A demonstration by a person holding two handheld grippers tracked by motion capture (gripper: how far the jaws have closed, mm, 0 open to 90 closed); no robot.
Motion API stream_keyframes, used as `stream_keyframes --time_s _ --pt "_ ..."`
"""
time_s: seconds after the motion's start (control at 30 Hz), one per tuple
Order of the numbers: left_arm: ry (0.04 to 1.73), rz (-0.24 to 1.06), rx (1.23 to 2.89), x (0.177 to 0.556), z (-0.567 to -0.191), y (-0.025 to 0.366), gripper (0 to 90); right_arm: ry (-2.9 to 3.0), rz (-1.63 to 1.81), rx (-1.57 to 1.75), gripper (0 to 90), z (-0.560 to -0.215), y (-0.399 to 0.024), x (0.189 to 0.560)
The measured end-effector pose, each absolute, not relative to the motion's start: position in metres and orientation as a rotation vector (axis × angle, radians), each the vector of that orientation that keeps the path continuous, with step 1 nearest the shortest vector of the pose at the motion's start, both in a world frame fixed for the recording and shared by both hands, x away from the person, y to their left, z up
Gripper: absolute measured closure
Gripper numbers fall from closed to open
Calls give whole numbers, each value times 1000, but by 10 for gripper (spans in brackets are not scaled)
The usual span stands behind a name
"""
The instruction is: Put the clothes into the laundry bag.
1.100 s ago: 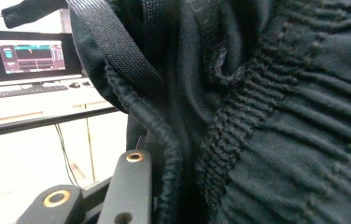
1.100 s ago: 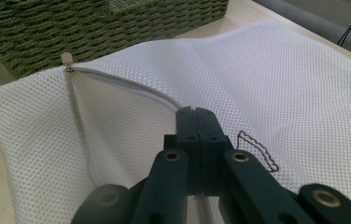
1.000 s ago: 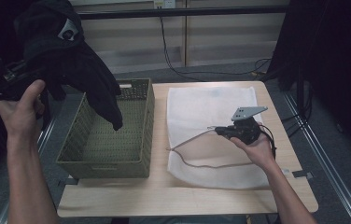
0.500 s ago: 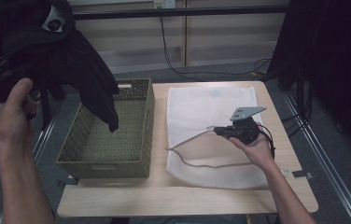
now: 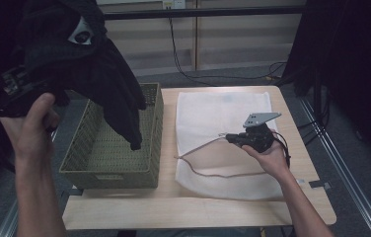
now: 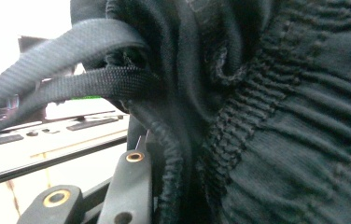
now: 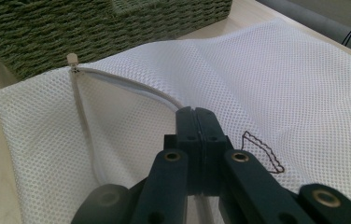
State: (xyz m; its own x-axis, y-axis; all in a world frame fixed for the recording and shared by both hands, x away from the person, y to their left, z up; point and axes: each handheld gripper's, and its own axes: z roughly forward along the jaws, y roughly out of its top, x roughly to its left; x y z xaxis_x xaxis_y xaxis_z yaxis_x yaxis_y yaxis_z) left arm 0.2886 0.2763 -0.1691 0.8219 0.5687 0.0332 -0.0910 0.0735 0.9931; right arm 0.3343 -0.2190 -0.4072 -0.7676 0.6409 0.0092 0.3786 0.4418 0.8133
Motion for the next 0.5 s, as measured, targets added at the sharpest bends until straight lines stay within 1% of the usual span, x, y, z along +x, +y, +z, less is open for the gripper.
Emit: stream_keyframes --time_s 0.23,0.33,0.37,0.5 --pt "368 476 1423 285 -170 253 680 2399 1242 874 900 -407 -219 334" --pt "348 456 1442 283 -172 245 680 2399 1242 876 900 -408 -219 334" --pt "320 441 1473 284 -175 236 680 2401 1242 876 900 -408 -218 334" --pt "306 412 1497 286 -181 224 679 2406 1240 868 900 -409 -216 335"
